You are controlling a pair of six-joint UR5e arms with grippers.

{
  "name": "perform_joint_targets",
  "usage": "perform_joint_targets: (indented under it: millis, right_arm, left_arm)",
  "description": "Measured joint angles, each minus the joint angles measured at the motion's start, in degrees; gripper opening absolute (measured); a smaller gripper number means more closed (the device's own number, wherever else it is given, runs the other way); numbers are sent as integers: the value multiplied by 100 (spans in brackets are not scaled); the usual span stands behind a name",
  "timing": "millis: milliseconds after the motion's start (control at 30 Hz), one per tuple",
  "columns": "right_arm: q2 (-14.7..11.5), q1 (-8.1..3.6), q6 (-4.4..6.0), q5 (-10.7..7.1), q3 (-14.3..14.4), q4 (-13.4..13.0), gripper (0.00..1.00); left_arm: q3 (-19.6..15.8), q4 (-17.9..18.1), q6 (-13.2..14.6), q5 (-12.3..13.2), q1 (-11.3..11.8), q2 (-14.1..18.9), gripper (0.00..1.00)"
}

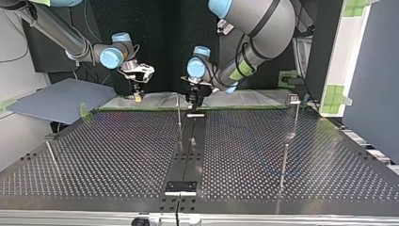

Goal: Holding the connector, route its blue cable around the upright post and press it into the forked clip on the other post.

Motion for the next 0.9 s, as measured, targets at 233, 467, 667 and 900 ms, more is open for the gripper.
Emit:
perform_joint_targets:
  millis: [233, 467, 667, 900]
  right_arm:
    - [1, -23, 11, -7, -3, -36, 0]
    - [2, -28, 32, -51, -28, -52, 0]
    - [2, -30, 34, -61, -53, -44, 0]
    - [6, -51, 55, -55, -77, -44, 0]
  left_arm:
    - [-1, 2, -16, 81, 0, -1, 0]
    - [6, 8, -249, 246, 19, -21, 0]
    - [77, -18, -387, 325, 54, -216, 0]
    - [180, -81, -357, 376, 153, -274, 0]
